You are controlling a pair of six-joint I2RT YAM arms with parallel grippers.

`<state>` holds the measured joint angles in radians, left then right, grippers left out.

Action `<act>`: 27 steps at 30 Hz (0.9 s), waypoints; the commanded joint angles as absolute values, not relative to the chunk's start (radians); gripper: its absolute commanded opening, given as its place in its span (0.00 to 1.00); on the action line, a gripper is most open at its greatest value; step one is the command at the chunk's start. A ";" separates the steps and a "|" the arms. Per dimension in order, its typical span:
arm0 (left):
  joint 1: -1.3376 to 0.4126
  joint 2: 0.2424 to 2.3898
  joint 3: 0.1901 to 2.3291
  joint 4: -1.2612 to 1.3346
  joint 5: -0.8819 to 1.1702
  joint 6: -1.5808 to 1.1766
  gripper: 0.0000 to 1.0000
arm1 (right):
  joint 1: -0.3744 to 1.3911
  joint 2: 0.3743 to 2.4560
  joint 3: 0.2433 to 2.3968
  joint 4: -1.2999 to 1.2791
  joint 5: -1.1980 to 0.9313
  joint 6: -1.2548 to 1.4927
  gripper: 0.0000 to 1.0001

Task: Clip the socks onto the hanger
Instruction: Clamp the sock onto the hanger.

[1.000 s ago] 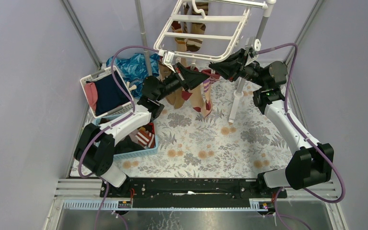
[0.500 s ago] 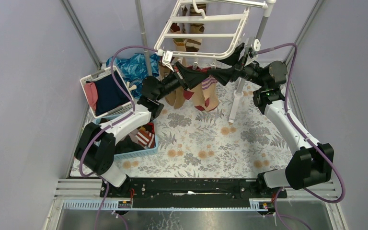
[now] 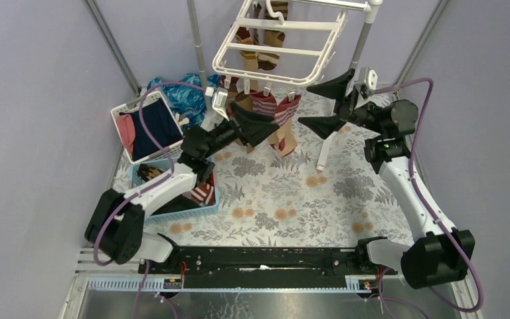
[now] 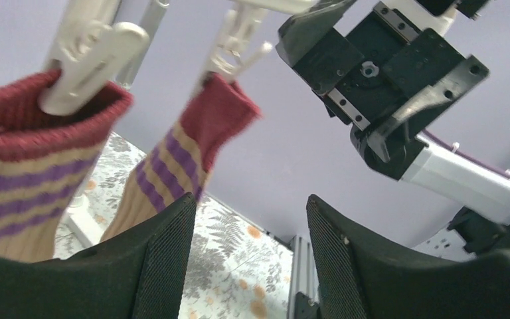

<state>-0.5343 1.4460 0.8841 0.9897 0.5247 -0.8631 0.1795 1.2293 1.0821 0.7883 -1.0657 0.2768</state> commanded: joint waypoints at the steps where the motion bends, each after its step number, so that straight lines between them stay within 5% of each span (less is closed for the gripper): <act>1: -0.526 1.296 0.774 1.033 0.541 -0.719 0.67 | 0.149 1.135 1.023 0.731 -1.152 0.240 1.00; 12: -0.522 0.872 0.465 0.675 0.380 -0.427 0.98 | 0.078 0.955 0.961 0.208 -1.140 -0.041 1.00; 27: -0.517 0.623 0.415 0.094 0.137 -0.504 0.99 | 0.017 0.921 1.061 -0.437 -0.875 -0.265 1.00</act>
<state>-0.5259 0.6247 0.3851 0.2832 0.2173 -0.4854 0.0410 0.9375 0.9924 -0.2489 -0.9165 -0.1963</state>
